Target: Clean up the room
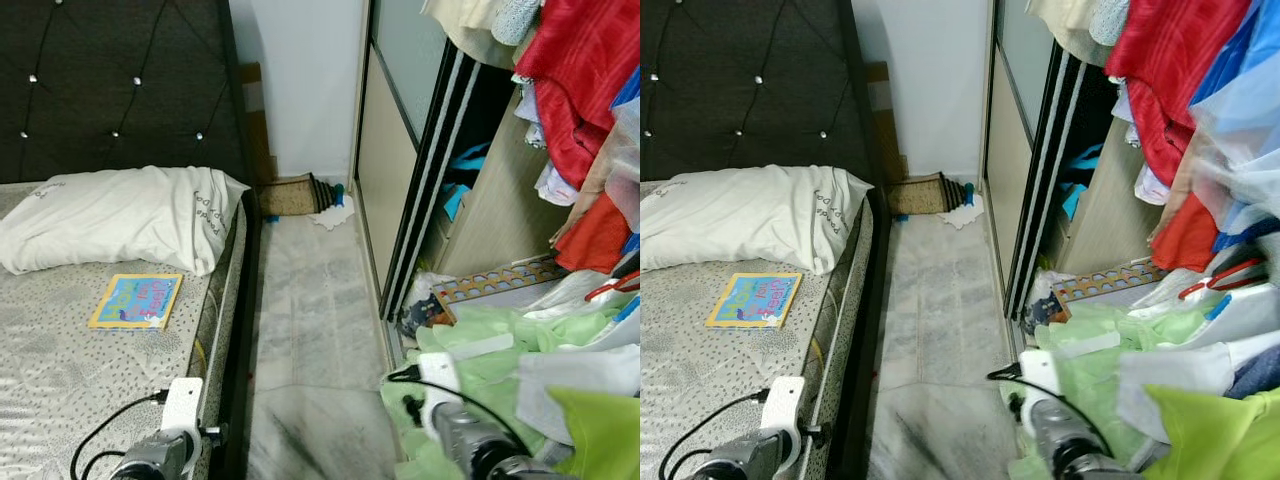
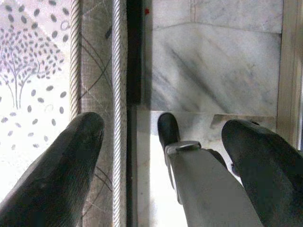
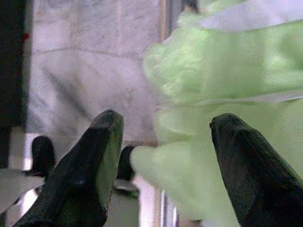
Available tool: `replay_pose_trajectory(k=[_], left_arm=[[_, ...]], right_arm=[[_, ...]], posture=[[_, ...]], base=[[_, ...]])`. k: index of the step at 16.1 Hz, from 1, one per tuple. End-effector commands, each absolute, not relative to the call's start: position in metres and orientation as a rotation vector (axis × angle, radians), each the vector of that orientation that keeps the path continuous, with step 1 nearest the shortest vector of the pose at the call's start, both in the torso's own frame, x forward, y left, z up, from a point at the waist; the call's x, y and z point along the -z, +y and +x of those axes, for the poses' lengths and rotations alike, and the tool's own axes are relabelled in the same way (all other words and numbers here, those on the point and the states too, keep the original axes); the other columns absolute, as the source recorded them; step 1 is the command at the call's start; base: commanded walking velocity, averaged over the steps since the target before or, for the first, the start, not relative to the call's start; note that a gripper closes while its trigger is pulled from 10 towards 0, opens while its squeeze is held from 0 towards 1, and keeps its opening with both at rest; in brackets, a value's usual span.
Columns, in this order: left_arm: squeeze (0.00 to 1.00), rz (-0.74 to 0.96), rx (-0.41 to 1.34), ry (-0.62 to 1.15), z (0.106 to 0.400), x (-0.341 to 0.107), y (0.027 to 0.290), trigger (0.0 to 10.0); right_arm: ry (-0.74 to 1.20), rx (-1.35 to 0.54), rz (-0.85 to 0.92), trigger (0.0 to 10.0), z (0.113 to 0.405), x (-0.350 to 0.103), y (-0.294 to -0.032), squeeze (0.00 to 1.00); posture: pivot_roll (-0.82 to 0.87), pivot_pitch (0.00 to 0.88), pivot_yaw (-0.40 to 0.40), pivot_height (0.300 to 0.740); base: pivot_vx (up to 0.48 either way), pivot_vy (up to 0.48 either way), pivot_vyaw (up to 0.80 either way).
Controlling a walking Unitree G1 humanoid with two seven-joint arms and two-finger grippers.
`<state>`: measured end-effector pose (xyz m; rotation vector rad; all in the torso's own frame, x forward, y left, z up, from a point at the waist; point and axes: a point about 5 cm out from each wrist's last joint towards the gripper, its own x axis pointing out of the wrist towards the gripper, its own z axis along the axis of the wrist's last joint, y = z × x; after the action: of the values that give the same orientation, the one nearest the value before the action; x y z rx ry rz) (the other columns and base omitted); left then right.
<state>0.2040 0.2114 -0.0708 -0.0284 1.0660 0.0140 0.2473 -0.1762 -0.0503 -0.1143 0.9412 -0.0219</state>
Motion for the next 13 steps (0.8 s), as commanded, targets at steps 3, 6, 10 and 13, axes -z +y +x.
replay_pose_trajectory(k=[3, 6, 10, 13], left_arm=[[0.0, -0.113, -0.104, 1.081, 0.192, 0.077, 0.213, 10.0], [0.0, -0.108, -0.088, 1.086, 0.189, 0.08, 0.205, 10.0], [0.0, -0.141, -0.068, 1.03, 0.208, 0.072, 0.193, 10.0], [0.0, -0.135, -0.047, 1.032, 0.211, 0.072, 0.185, 10.0]], right_arm=[[0.972, -0.013, -0.113, 10.0, 0.24, 0.055, -0.176, 0.0], [0.99, -0.034, -0.143, 10.0, 0.238, 0.057, -0.17, 0.0], [0.948, -0.085, -0.103, 10.0, 0.244, 0.054, -0.143, 0.0], [0.951, -0.1, -0.117, 10.0, 0.241, 0.056, -0.136, 0.0]], posture=[[-0.09, 0.0, -0.007, 0.74], [-0.09, 0.0, -0.003, 0.74], [-0.11, 0.0, 0.014, 0.74], [-0.11, 0.0, 0.024, 0.74]], base=[[0.0, 0.0, 0.0], [0.0, 0.0, 0.0], [0.0, 0.0, 0.0], [0.0, 0.0, 0.0]])
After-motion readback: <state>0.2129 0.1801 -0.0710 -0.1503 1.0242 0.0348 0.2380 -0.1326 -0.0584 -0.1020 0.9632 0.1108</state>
